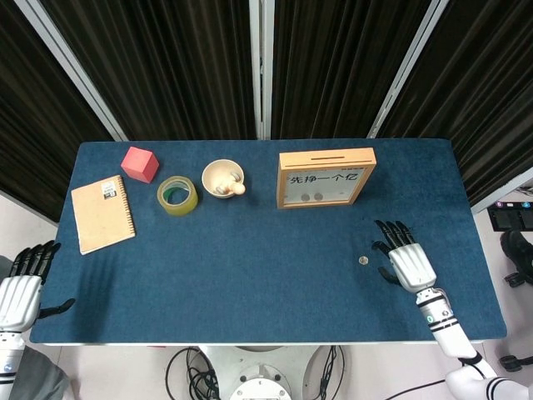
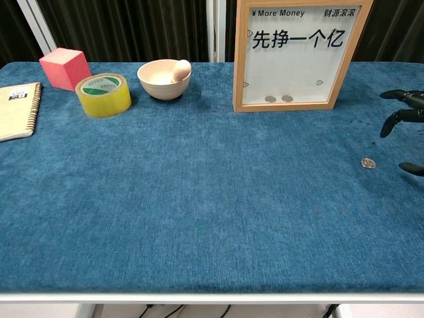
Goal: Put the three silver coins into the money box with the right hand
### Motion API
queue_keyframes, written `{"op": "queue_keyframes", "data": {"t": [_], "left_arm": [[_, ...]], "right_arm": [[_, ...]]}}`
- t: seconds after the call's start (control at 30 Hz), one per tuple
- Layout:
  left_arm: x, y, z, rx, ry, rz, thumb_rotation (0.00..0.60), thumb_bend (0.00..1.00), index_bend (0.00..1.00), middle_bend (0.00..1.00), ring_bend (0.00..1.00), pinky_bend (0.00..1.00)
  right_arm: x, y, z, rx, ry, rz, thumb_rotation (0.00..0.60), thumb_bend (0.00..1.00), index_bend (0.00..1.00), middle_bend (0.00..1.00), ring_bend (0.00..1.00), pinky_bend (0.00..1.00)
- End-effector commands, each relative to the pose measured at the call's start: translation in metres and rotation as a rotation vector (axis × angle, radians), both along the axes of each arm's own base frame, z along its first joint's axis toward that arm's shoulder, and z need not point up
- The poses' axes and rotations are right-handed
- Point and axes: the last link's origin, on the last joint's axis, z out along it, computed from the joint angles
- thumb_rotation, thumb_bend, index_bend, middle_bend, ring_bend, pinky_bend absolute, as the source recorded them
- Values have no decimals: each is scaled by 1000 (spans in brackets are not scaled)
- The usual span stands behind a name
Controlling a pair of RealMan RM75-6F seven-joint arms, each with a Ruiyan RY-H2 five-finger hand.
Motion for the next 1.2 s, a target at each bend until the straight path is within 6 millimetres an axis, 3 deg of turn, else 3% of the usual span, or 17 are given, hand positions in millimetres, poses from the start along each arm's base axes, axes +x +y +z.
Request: {"op": "queue_keyframes", "data": {"t": [0.03, 0.43, 1.2], "left_arm": [[0, 0, 0, 0, 0, -1, 600, 41, 43, 40, 0, 0], [-2, 1, -2, -4, 1, 5, 600, 41, 43, 40, 0, 0], [-5, 3, 1, 0, -6, 12, 600, 41, 43, 40, 0, 0]], "right_arm": [[-1, 0, 0, 1, 0, -1, 600, 212, 392, 17, 0, 0], [-7, 4, -9, 33, -3, -27, 600, 281, 392, 21, 0, 0], [-2, 0, -27, 74, -17, -26, 600, 322, 396, 32, 0, 0]]}}
